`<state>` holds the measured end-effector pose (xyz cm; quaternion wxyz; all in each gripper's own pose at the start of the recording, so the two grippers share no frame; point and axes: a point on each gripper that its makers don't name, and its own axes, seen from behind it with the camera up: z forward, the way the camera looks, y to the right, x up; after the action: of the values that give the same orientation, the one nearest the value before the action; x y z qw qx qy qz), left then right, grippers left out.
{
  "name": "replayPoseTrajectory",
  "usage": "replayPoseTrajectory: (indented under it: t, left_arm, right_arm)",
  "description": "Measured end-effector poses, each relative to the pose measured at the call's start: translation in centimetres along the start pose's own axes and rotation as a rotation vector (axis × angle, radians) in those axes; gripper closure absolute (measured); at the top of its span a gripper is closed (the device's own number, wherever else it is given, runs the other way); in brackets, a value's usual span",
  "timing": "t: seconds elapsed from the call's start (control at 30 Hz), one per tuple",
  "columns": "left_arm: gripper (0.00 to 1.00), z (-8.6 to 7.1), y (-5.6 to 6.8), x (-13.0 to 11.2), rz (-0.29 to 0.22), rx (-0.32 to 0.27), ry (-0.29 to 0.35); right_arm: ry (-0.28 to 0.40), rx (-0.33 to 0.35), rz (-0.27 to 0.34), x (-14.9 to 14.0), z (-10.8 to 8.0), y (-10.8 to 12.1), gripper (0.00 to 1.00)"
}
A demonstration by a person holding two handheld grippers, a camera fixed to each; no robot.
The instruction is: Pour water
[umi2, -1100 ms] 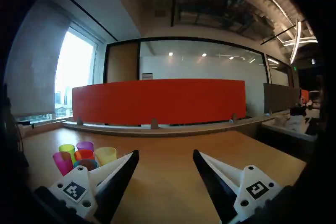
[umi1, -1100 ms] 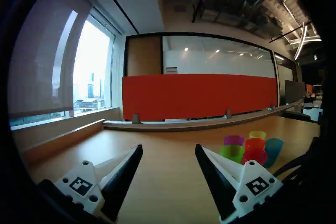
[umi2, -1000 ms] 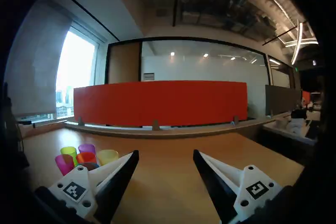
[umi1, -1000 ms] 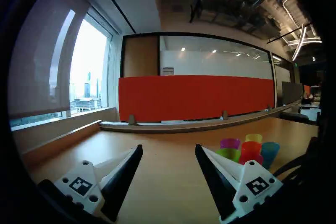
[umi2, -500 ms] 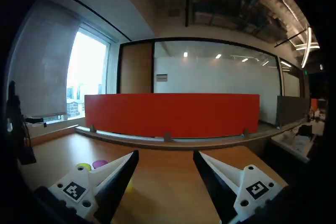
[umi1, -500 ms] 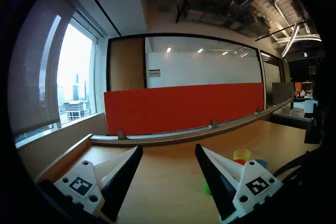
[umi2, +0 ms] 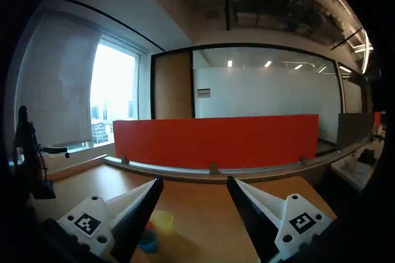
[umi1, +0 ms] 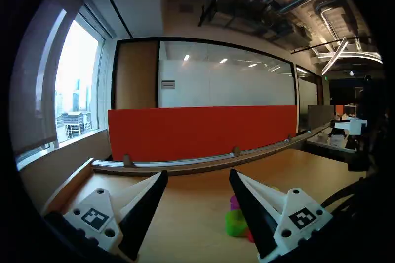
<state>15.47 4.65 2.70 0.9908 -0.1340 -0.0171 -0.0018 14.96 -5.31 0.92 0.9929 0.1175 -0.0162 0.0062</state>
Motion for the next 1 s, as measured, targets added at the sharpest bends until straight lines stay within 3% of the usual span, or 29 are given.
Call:
replayPoseTrajectory:
  t: [0.17, 0.47, 0.77, 1.0]
  left_arm:
    - [0.08, 0.3, 0.7, 0.4, 0.020, -0.057, -0.001]
    - [0.08, 0.5, 3.2, 1.1, 0.023, -0.212, 0.008]
    - [0.08, 0.6, 5.0, 1.6, -0.006, -0.338, 0.002]
    - [0.08, 1.1, 4.9, 1.5, 0.009, -0.368, -0.020]
  right_arm:
    - [-0.005, 0.079, -0.013, 0.0, 0.2, -1.3, 0.00]
    - [-0.007, 0.255, -0.040, 0.7, 0.1, -4.6, 0.00]
    - [-0.010, 0.363, -0.063, 1.8, 0.3, -7.0, 0.00]
    - [-0.063, 0.400, -0.113, 0.8, 0.5, -7.8, 0.00]
